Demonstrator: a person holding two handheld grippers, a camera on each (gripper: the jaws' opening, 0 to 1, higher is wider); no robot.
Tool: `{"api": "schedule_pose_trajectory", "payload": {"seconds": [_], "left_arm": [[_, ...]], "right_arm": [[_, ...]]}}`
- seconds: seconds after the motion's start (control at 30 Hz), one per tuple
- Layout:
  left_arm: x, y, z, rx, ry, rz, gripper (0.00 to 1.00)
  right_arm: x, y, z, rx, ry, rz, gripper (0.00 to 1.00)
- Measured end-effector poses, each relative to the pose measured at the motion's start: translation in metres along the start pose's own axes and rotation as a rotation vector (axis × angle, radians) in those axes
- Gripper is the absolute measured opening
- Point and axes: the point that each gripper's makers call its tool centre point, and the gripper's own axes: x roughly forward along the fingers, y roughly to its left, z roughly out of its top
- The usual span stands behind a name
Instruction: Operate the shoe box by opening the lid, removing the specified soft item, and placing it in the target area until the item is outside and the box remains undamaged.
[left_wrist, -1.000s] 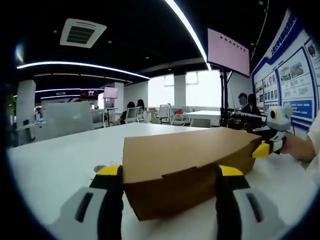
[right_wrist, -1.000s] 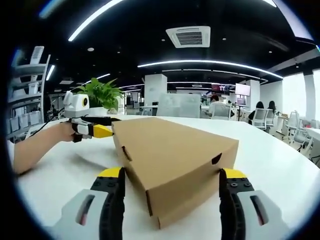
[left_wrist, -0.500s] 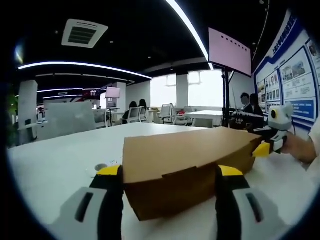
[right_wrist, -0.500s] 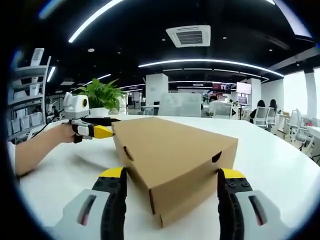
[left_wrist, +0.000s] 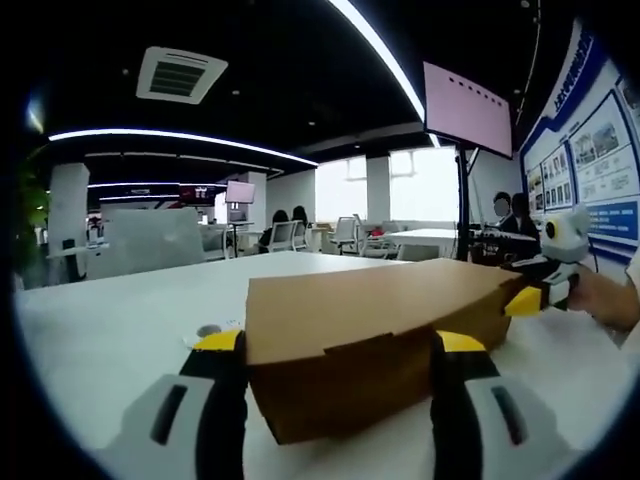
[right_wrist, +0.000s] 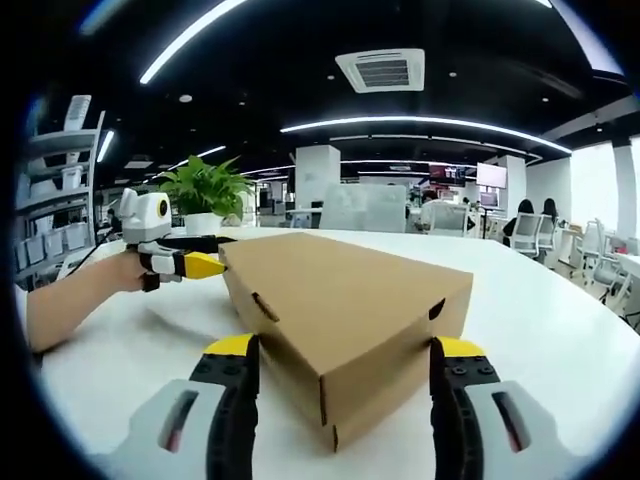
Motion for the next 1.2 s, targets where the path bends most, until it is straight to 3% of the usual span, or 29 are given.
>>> {"api": "schedule_pose_trajectory", "payload": {"seconds": [0.17,0.4,0.7,0.77,0.83,0.97,1.03,1.13,1.2], "left_arm": [[-0.004,0.001,0.001,-0.012,-0.041,0.024,0.74],[-0.011,-0.002,0.003,-0.02,-0.014,0.041,0.72],[-0.014,-0.004,0.0,-0.018,-0.035,0.055,0.72],[-0.017,-0.003,-0.003,0.015,0.011,0.048,0.69],[-0.016,-0.001,-0.004,0.069,0.016,0.029,0.68],[-0.018,0.005,-0.009,0.049,0.015,-0.002,0.64],[-0.017,0.004,-0.008,0.051,0.015,-0.009,0.64],[-0.017,0.003,-0.008,0.06,0.008,-0.021,0.64],[-0.017,0.004,-0.008,0.059,0.011,-0.022,0.64]], "right_arm": [[-0.002,0.0,0.002,-0.006,0.005,0.023,0.69],[-0.004,0.001,0.001,-0.005,-0.001,0.053,0.69],[-0.006,0.003,0.0,-0.009,-0.01,0.054,0.68],[-0.006,0.0,0.0,-0.001,-0.01,0.057,0.7],[-0.005,0.0,0.0,0.004,-0.025,0.049,0.71],[-0.004,-0.005,0.001,0.057,-0.059,0.023,0.81],[-0.001,-0.008,0.001,0.04,-0.06,0.009,0.89],[0.0,-0.004,0.013,0.046,-0.115,0.028,0.92],[0.004,-0.001,0.015,0.028,-0.105,0.031,0.96]]}}
